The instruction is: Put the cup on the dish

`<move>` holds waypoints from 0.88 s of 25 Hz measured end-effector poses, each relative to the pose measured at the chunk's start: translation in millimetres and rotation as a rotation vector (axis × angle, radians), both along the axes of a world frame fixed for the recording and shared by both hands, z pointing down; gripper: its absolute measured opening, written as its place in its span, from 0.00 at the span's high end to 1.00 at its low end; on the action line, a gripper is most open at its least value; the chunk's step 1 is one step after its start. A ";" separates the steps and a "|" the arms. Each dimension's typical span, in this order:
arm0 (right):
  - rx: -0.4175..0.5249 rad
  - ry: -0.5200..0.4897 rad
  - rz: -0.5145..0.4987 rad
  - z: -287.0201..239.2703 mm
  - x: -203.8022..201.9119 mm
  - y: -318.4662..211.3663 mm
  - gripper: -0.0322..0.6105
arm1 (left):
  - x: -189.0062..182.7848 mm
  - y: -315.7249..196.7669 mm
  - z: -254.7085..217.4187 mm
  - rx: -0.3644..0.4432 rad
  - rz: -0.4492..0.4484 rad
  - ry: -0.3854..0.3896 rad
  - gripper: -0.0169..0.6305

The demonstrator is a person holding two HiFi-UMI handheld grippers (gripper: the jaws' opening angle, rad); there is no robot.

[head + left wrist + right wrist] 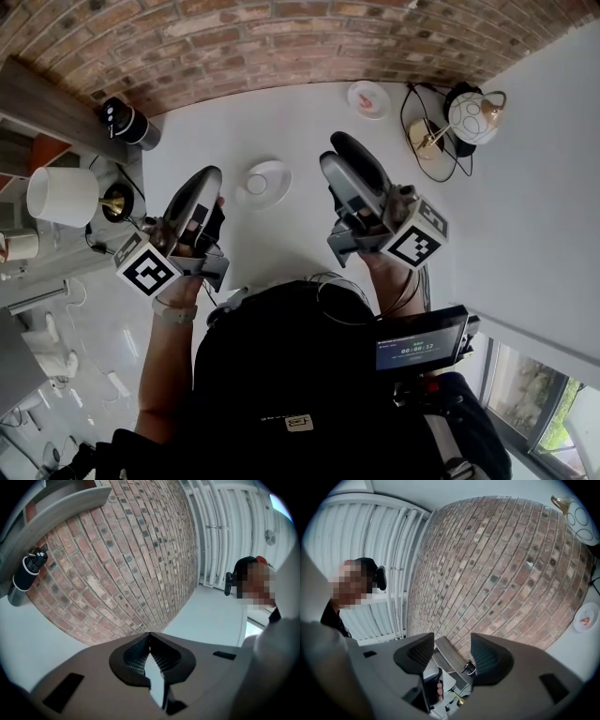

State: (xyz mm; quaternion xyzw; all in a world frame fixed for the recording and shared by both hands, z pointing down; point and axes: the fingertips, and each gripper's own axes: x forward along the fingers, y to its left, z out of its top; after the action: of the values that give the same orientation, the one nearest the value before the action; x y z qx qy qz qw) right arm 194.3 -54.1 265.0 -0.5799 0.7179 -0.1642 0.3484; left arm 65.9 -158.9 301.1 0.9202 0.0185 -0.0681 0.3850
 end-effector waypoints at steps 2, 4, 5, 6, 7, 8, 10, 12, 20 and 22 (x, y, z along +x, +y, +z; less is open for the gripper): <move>0.003 -0.006 -0.002 0.3 0.2 -0.1 0.56 | -0.4 -0.3 1.1 0.000 -0.002 -0.002 0.97; 0.003 -0.004 -0.002 0.3 -0.2 0.1 0.56 | -0.9 -0.5 2.4 -0.001 -0.004 -0.005 0.97; 0.002 -0.002 -0.002 0.4 -0.8 0.2 0.56 | -1.5 -0.7 2.8 -0.002 -0.006 -0.006 0.97; 0.002 0.001 -0.003 0.5 -1.6 0.2 0.56 | -2.3 -1.1 3.2 -0.003 -0.007 -0.006 0.97; 0.001 0.004 -0.004 0.6 -2.4 0.1 0.56 | -3.0 -1.4 3.5 -0.003 -0.008 -0.006 0.97; 0.001 0.006 -0.004 0.6 -2.9 -0.1 0.56 | -3.3 -1.5 3.4 -0.003 -0.008 -0.006 0.97; 0.000 0.005 -0.004 0.8 -3.3 -0.2 0.56 | -2.6 -0.8 0.9 -0.002 -0.008 0.000 0.97; 0.001 0.002 -0.004 0.6 -3.4 0.1 0.56 | -2.3 -0.3 0.7 -0.004 -0.006 -0.001 0.97; -0.008 -0.046 0.013 7.0 -0.9 -0.1 0.61 | -5.9 0.5 5.9 -0.011 -0.007 -0.009 0.97; -0.009 -0.046 0.014 7.7 -1.1 0.3 0.61 | -6.6 0.6 6.8 -0.014 -0.008 -0.009 0.97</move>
State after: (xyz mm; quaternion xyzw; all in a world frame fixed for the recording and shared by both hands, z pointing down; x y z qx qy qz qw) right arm 193.3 -53.8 272.7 -0.5823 0.7049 -0.1785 0.3635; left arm 59.4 -158.3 308.0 0.9178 0.0125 -0.0658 0.3913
